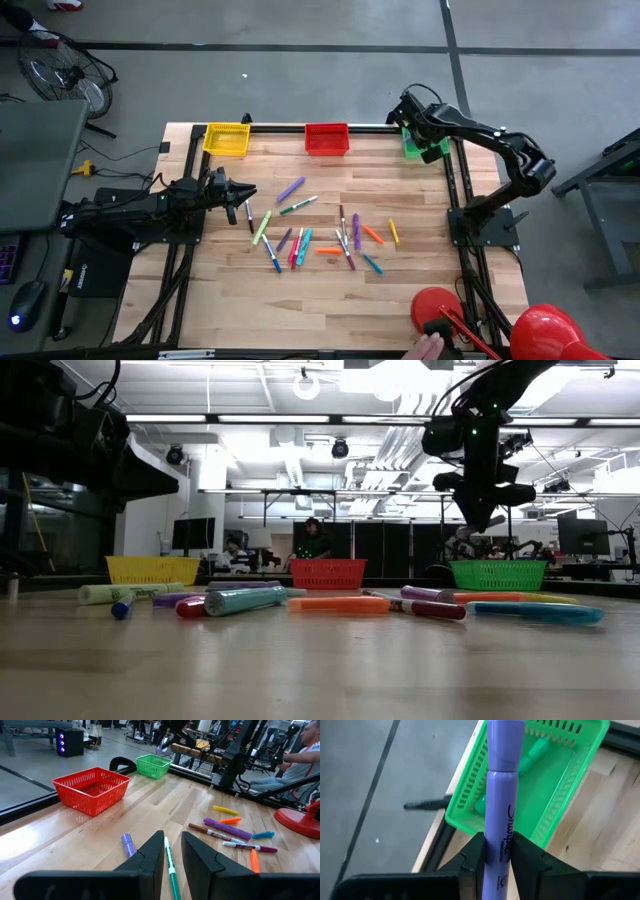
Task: Pick & Place Markers
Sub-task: Put the violet highlighter into the green bin
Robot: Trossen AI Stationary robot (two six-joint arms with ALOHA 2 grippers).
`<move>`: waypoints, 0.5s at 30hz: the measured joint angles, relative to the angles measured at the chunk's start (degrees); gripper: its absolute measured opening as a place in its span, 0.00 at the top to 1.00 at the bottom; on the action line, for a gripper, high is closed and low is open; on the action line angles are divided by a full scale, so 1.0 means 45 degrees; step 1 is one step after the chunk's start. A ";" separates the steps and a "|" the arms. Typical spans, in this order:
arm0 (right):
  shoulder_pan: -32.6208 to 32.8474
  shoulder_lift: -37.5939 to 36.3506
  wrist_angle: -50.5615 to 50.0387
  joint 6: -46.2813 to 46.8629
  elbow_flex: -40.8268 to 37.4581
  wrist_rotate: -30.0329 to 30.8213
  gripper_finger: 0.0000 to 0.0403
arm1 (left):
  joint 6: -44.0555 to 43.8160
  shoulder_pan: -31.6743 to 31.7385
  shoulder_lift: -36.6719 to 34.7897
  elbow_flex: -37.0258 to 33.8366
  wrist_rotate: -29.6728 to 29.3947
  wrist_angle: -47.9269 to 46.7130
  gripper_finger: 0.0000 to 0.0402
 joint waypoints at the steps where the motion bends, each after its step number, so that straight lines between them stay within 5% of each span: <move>1: -0.0117 0.0054 0.0037 0.0081 0.0000 -0.0045 0.84 | 0.0002 0.0000 0.0002 0.0001 0.0001 0.0001 0.84; 15: -0.1084 0.1482 0.0467 0.1038 -0.0019 -0.1062 0.84 | 0.0000 0.0000 0.0000 0.0001 -0.0001 0.0001 0.84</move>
